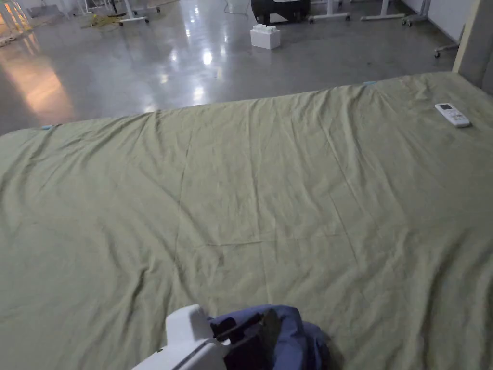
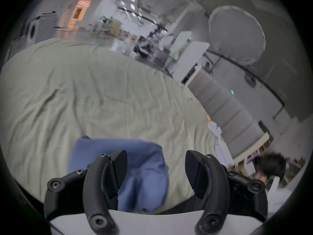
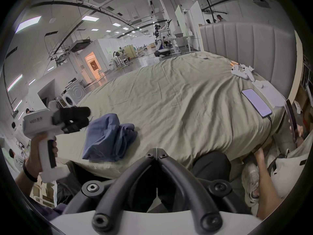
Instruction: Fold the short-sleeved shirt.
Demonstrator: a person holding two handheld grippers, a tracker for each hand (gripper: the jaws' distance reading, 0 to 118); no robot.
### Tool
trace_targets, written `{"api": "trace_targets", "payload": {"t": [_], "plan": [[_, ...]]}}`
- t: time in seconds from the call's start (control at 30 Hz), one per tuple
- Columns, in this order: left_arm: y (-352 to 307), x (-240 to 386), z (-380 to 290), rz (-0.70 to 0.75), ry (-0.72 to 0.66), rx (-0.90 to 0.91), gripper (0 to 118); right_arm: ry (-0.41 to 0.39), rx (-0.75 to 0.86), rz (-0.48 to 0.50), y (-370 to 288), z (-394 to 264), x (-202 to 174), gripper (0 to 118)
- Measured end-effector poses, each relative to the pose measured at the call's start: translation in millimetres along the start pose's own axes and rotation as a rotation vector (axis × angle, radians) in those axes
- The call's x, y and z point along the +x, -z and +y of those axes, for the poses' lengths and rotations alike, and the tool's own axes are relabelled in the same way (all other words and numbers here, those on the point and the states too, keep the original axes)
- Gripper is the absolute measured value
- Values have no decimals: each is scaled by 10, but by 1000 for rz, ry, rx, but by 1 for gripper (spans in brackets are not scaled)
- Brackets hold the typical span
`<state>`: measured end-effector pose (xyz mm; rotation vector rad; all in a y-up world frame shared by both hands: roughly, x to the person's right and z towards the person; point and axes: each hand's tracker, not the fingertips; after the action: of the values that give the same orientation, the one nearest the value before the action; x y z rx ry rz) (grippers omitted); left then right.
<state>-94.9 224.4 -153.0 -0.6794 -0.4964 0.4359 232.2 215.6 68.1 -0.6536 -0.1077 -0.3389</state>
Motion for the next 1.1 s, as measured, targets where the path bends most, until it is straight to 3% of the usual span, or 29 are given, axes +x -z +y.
{"api": "trace_targets", "payload": {"t": [0.03,0.07,0.23,0.37,0.4,0.43,0.5,0.6,0.7,0.9,0.97,1.03,1.07,1.1], "plan": [[61,-47,24,7,-45,-18,8,-3,-5,-1,13,-5,2,0],[150,-94,24,-7,-66,-34,2,-9,-10,-2,14,-5,-6,0],[893,-123,-394,-171,-107,-338,2,-19,-6,9,-41,-26,-81,0],[1286,-332,-1046,-58,43,-548,0,13,-34,0,-35,-109,-125,0],[1271,-139,-960,-207,-130,-397,0,13,-42,1,-32,-130,-151,0],[1235,-79,-870,-119,-112,-432,0,2,-50,13,-24,-149,-184,0],[1188,16,-782,-116,-108,-421,0,-10,-75,38,51,-161,-252,0],[736,44,-519,-172,-37,-284,0,-58,-100,99,248,-110,-396,0],[185,-72,-308,-261,-114,-150,0,-104,-115,166,589,31,-596,0],[-727,-585,-293,-37,-137,-54,0,-125,-178,259,1490,294,-987,0],[-960,-793,-378,30,-184,-47,0,-144,-247,186,1804,255,-1031,0],[-1128,-994,-474,59,-264,-56,2,-231,-434,25,2224,71,-1013,0],[-1175,-1069,-511,71,-285,-59,4,-213,-432,71,2303,-37,-958,0],[-1215,-1126,-545,74,-298,-37,7,-131,-283,124,2177,5,-900,0]]}}
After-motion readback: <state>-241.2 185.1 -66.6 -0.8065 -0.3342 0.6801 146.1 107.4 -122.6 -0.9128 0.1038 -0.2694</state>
